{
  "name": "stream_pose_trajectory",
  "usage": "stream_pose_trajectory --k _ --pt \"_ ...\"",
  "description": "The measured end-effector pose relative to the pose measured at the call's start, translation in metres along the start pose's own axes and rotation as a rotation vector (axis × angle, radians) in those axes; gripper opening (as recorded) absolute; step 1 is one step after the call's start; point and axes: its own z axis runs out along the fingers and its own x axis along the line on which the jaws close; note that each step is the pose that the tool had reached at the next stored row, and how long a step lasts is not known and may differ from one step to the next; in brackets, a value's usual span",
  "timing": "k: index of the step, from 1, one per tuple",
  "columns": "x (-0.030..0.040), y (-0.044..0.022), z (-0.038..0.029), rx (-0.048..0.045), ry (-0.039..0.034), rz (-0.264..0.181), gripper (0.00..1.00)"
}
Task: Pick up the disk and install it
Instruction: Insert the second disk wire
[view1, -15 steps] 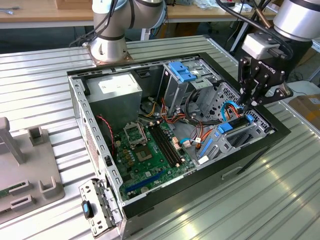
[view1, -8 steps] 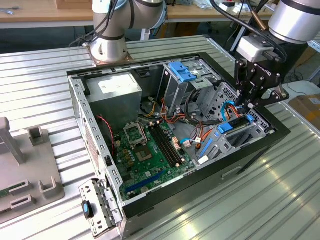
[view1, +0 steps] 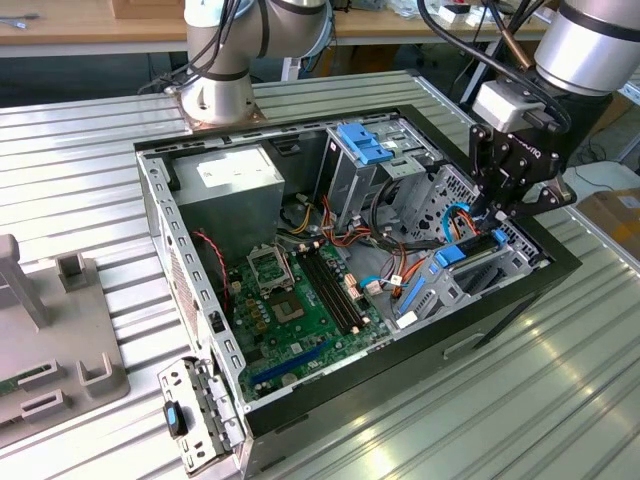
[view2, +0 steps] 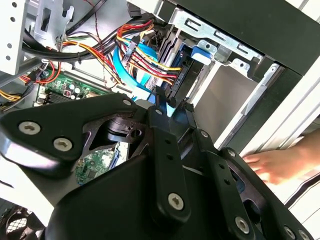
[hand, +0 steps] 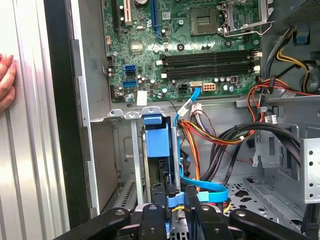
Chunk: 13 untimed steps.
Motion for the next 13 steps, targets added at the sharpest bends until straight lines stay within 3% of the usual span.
stream_pose_trajectory --k 3,5,10,12,13 --pt "0.0000 0.0000 0.0001 0.0000 0.0002 0.000 0.28" --pt "0.0000 0.0000 0.0002 0.0000 0.0004 0.000 0.16" --pt "0.0000 0.0000 0.0003 0.0000 0.0007 0.000 0.16" --pt "0.0032 -0.0002 0.0005 -0.0009 -0.0151 -0.004 0.16" --pt "0.0047 -0.0003 0.0006 -0.0009 -0.0167 -0.005 0.16"
